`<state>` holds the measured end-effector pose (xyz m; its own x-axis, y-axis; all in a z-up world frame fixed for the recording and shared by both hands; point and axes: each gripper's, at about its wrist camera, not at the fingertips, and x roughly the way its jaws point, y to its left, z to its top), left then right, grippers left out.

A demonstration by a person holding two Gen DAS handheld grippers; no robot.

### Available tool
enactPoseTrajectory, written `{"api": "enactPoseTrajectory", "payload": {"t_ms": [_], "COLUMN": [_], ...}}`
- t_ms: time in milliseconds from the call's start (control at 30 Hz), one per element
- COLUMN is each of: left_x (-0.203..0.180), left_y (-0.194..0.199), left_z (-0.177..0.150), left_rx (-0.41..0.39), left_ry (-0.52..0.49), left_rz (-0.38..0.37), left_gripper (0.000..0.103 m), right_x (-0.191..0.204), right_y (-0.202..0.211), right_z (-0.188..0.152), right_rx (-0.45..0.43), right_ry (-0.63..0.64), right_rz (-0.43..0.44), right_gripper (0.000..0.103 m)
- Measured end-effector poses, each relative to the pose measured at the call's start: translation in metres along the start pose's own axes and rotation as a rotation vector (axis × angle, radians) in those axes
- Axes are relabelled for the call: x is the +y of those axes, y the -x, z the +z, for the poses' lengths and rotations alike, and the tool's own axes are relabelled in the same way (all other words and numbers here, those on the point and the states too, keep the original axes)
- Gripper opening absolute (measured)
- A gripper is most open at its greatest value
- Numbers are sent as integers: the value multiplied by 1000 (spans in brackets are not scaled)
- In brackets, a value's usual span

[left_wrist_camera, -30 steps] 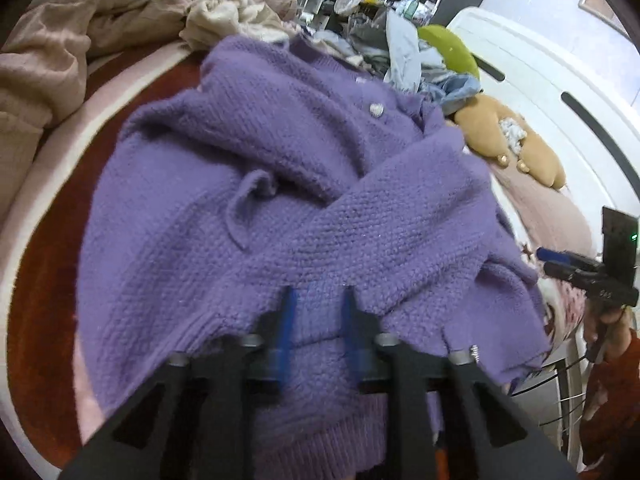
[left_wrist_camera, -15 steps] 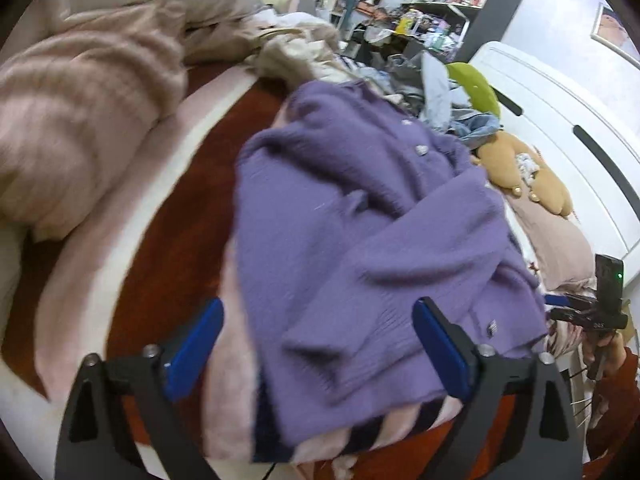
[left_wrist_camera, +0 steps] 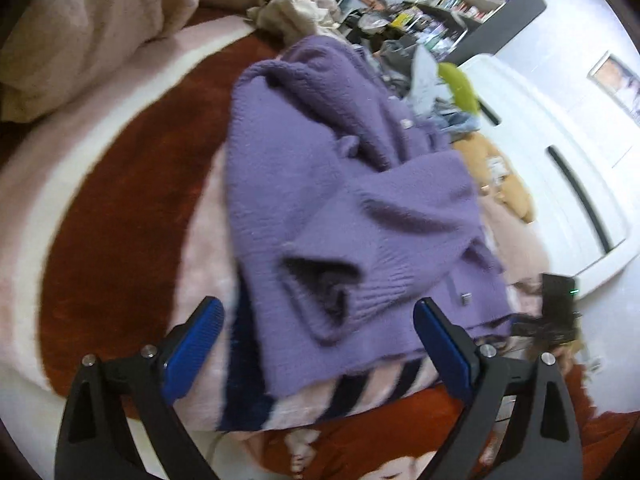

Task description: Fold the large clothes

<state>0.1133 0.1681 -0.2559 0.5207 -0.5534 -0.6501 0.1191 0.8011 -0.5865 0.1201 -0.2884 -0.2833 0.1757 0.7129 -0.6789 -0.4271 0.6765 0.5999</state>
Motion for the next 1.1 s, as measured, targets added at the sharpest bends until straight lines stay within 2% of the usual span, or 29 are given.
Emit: {"api": "enactPoseTrajectory", "payload": {"t_ms": [33, 67, 167, 233, 300, 433, 567, 700, 867, 1100], "left_x": [0, -2, -7, -13, -15, -17, -33, -58, -83, -104], "left_y": [-2, -5, -16, -22, -27, -24, -9, 14, 36, 62], "left_z": [1, 2, 6, 8, 8, 10, 14, 21, 27, 23], "left_rx": [1, 4, 7, 2, 6, -8, -60, -129, -189, -231], "left_ry": [4, 8, 11, -1, 6, 37, -11, -65, -112, -159], "left_rz": [-14, -14, 5, 27, 23, -6, -20, -59, -80, -101], "left_gripper": [86, 84, 67, 46, 37, 23, 21, 20, 19, 19], "right_x": [-1, -2, -6, -8, -12, -1, 17, 34, 41, 59], "right_y": [-1, -2, -9, -13, -14, -5, 18, 44, 55, 78], "right_z": [1, 2, 4, 6, 6, 5, 11, 16, 18, 11], "right_rx": [-2, -4, -3, -11, -28, -91, -185, -260, -294, -338], "right_ry": [-5, -8, -23, -27, -47, -10, 24, 63, 83, 130], "right_rz": [12, 22, 39, 48, 67, 72, 120, 123, 132, 144], "right_gripper": [55, 47, 28, 21, 8, 4, 4, 4, 3, 3]}}
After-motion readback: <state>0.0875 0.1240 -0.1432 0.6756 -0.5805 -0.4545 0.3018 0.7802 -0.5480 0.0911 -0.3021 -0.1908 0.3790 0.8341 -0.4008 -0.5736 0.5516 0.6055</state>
